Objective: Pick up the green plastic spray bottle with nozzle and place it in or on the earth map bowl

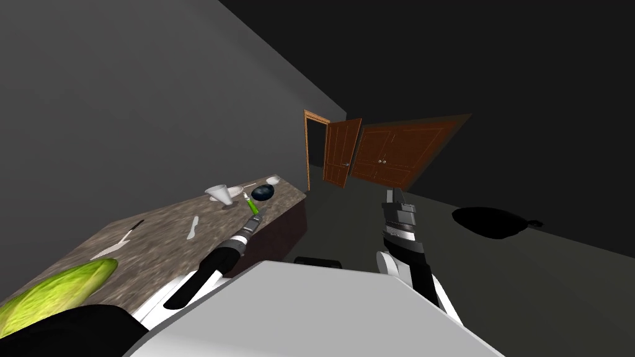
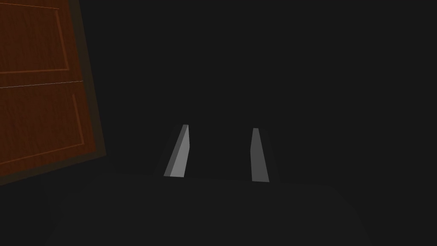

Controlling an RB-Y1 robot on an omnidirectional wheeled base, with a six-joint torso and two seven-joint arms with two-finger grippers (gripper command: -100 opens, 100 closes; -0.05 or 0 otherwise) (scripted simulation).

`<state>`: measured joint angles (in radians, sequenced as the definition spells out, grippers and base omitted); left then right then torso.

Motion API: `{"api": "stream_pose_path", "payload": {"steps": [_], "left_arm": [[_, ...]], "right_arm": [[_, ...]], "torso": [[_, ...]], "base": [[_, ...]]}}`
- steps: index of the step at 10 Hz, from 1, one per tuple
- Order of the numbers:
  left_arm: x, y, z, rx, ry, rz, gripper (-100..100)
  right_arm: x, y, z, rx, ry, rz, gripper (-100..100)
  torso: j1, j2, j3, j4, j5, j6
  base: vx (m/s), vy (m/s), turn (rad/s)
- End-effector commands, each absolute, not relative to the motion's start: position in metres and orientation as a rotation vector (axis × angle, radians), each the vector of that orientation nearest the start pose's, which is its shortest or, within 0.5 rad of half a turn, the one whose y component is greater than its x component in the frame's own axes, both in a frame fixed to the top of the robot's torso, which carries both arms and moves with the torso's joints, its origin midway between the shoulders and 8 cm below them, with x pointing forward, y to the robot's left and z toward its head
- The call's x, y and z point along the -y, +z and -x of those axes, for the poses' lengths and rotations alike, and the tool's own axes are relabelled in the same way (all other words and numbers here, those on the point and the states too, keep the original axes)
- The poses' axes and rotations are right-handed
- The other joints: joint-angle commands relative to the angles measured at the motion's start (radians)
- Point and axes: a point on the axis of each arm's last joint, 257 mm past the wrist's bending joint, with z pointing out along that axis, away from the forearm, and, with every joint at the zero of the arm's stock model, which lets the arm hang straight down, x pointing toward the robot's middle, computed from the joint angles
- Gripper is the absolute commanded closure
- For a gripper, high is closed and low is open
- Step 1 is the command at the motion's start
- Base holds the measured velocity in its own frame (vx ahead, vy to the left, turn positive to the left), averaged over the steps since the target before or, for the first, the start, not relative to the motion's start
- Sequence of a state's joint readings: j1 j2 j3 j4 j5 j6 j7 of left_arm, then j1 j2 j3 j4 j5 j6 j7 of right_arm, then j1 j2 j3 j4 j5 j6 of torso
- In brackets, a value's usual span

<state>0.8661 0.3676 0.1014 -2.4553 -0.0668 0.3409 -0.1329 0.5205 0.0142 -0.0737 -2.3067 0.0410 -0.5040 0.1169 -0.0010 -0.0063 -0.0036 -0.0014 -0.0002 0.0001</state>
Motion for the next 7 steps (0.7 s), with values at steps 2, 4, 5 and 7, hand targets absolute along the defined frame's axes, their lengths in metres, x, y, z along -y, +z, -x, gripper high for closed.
{"api": "stream_pose_path", "payload": {"steps": [2,4,5,7], "left_arm": [[-0.390,-0.208,-0.293,-1.643,-0.378,1.004,-100],[-0.403,-0.219,-0.281,-1.686,-0.299,1.017,-100],[-0.404,-0.220,-0.281,-1.688,-0.296,1.020,-100],[-0.416,-0.228,-0.270,-1.725,-0.223,1.026,-100]], "right_arm": [[0.300,0.031,-0.332,-0.642,1.088,-0.578,0],[0.300,0.031,-0.332,-0.642,1.088,-0.578,0],[0.300,0.031,-0.332,-0.642,1.088,-0.578,0],[0.300,0.031,-0.332,-0.642,1.088,-0.578,0]], "torso": [[0.000,0.000,0.000,0.000,0.000,0.000],[0.000,0.001,0.000,0.000,0.000,0.000],[0.001,0.001,0.000,0.000,0.000,0.000],[0.001,0.001,0.000,0.000,0.000,0.000]], "base": [[0.090,-0.026,0.023],[0.081,-0.009,0.028],[0.068,-0.002,0.023],[0.080,-0.010,0.022]]}}
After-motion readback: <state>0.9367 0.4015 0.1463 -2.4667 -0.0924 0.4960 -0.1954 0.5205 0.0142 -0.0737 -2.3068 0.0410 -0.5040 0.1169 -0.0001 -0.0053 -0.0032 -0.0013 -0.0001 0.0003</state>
